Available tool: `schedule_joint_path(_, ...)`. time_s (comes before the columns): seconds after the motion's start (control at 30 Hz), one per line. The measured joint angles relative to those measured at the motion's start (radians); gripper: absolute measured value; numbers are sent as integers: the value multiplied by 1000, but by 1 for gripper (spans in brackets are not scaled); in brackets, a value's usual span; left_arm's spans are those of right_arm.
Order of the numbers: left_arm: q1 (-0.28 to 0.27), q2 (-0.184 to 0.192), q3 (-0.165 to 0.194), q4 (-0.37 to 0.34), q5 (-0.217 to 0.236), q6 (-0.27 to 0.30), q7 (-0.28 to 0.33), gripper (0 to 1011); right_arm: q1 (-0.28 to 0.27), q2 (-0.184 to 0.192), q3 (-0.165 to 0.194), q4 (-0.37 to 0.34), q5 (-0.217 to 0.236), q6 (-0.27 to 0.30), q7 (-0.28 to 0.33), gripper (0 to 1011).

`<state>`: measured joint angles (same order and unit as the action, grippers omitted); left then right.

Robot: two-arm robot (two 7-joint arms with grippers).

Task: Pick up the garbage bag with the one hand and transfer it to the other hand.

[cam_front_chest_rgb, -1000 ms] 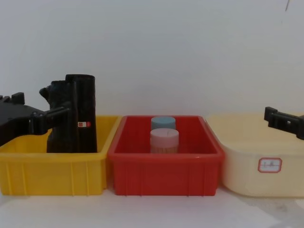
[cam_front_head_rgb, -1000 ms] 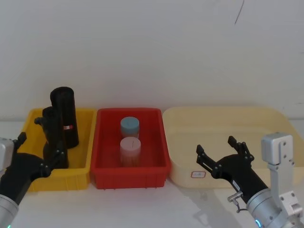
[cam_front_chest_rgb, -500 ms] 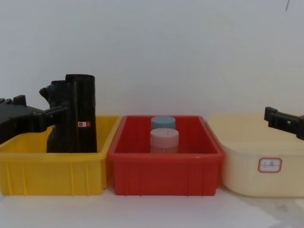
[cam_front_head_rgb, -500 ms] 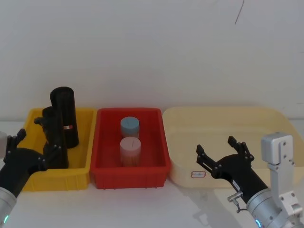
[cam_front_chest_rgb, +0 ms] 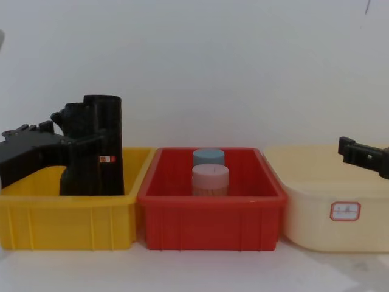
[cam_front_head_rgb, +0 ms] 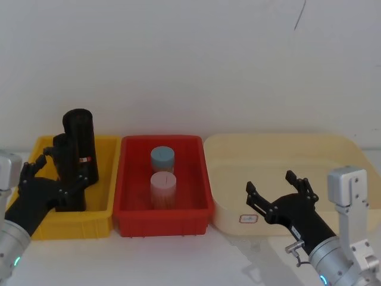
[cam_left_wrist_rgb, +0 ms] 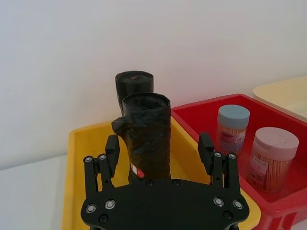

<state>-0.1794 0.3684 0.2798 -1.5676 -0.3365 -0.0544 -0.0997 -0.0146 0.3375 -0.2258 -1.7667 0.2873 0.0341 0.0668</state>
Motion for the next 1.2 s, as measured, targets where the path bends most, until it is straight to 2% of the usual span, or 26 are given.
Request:
schedule_joint_path(0.87, -98, -52, 13, 127, 21, -45, -63, 1002, 0, 0, 0, 0, 0, 0, 0, 1001)
schedule_joint_path(1.03, -108, -61, 13, 145, 23, -50, -70, 914, 0, 0, 0, 0, 0, 0, 0, 1001)
schedule_joint_path(1.2, -110, -69, 10, 155, 28, -55, -71, 768, 0, 0, 0, 0, 0, 0, 0, 1001)
